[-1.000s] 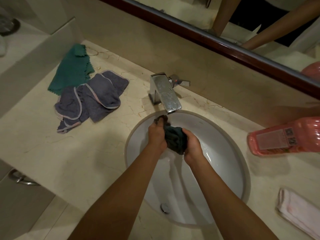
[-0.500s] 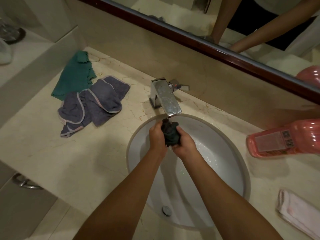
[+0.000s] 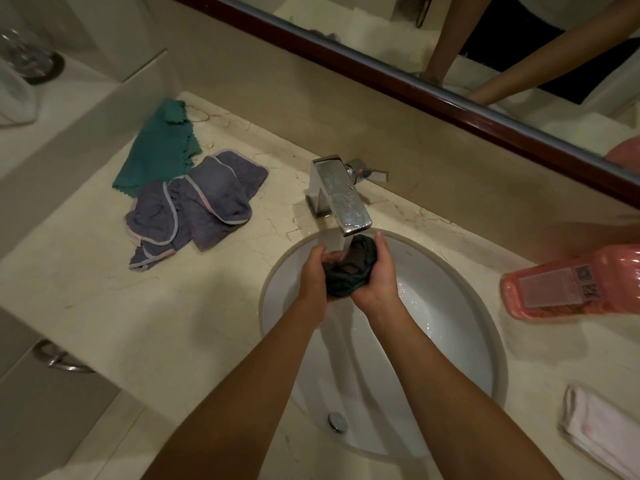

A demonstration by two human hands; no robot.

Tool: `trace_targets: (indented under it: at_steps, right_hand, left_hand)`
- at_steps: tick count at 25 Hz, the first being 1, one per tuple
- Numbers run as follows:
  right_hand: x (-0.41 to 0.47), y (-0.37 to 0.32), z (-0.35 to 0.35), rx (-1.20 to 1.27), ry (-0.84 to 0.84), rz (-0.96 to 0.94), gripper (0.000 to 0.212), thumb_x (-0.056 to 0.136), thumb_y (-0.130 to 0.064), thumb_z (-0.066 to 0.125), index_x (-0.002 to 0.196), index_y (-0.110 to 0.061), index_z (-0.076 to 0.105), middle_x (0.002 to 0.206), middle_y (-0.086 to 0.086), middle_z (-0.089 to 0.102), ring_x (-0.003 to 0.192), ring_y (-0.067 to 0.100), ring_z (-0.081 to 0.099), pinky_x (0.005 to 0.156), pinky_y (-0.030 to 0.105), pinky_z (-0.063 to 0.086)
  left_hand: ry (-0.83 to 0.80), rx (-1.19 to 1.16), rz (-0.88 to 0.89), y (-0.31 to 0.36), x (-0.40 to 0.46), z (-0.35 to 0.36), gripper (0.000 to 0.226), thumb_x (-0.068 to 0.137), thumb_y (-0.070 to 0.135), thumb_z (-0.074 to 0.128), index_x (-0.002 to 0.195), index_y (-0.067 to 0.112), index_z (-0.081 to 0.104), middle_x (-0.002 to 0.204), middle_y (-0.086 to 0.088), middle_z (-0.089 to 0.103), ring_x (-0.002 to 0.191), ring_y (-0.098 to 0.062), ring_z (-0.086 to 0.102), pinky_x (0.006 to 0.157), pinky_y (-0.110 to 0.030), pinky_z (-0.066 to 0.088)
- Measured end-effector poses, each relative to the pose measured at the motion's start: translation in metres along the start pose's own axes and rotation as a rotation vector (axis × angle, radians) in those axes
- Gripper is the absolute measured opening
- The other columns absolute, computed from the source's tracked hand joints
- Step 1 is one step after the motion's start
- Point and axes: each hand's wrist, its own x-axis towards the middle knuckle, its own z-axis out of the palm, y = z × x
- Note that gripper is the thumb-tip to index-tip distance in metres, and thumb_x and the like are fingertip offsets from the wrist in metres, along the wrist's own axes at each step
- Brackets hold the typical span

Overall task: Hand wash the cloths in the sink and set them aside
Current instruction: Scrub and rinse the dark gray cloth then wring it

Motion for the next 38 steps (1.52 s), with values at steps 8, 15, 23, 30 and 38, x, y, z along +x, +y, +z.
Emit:
trace_targets:
  at_steps: [8,15,23,30,38]
  right_hand:
    - [0.010,-0.002,-0.001,-0.293,0.183,-0.183,0.028,0.102,-0.033,0.055,0.109,-0.008,0.065,0.094,0.014,0.074,0.085,0.026,0.074,0.072,0.039,0.060]
    - [0.010,-0.002,-0.010,-0.366,0.231,-0.166,0.022,0.101,-0.031,0.058,0.095,-0.012,0.068,0.080,0.006,0.075,0.082,0.022,0.071,0.071,0.034,0.058]
    - [-0.001,-0.003,-0.015,-0.260,-0.087,-0.038,0.020,0.099,-0.019,0.058,0.118,-0.012,0.057,0.122,0.021,0.060,0.107,0.030,0.062,0.089,0.039,0.056]
    - [0.002,0.000,-0.013,-0.024,-0.104,-0.072,0.044,0.103,0.002,0.040,0.143,-0.012,0.050,0.134,0.022,0.059,0.120,0.033,0.060,0.101,0.043,0.050]
    - [-0.005,0.001,-0.015,-0.001,-0.187,-0.112,0.037,0.101,0.004,0.036,0.134,-0.002,0.053,0.125,0.024,0.062,0.112,0.033,0.062,0.102,0.042,0.049]
  left_hand:
    - [-0.071,0.266,0.136,-0.002,-0.003,-0.004,0.033,0.097,0.039,0.063,0.112,0.010,0.072,0.109,-0.017,0.073,0.104,-0.033,0.070,0.094,-0.047,0.058]
    - [0.139,0.217,0.327,0.008,0.000,-0.010,0.025,0.104,0.032,0.049,0.095,0.018,0.067,0.090,-0.004,0.070,0.087,-0.020,0.066,0.066,-0.026,0.050]
    - [-0.078,0.078,0.361,0.020,0.004,-0.010,0.031,0.100,0.009,0.055,0.130,0.006,0.056,0.117,-0.013,0.068,0.105,-0.026,0.067,0.084,-0.036,0.056]
    - [-0.202,0.056,0.315,0.009,-0.001,0.003,0.017,0.103,0.025,0.054,0.113,0.033,0.066,0.104,0.005,0.076,0.095,-0.010,0.073,0.073,-0.024,0.058]
    - [-0.003,0.196,0.396,-0.007,0.005,0.002,0.023,0.105,0.026,0.050,0.113,0.020,0.071,0.101,-0.002,0.074,0.095,-0.017,0.071,0.080,-0.027,0.059]
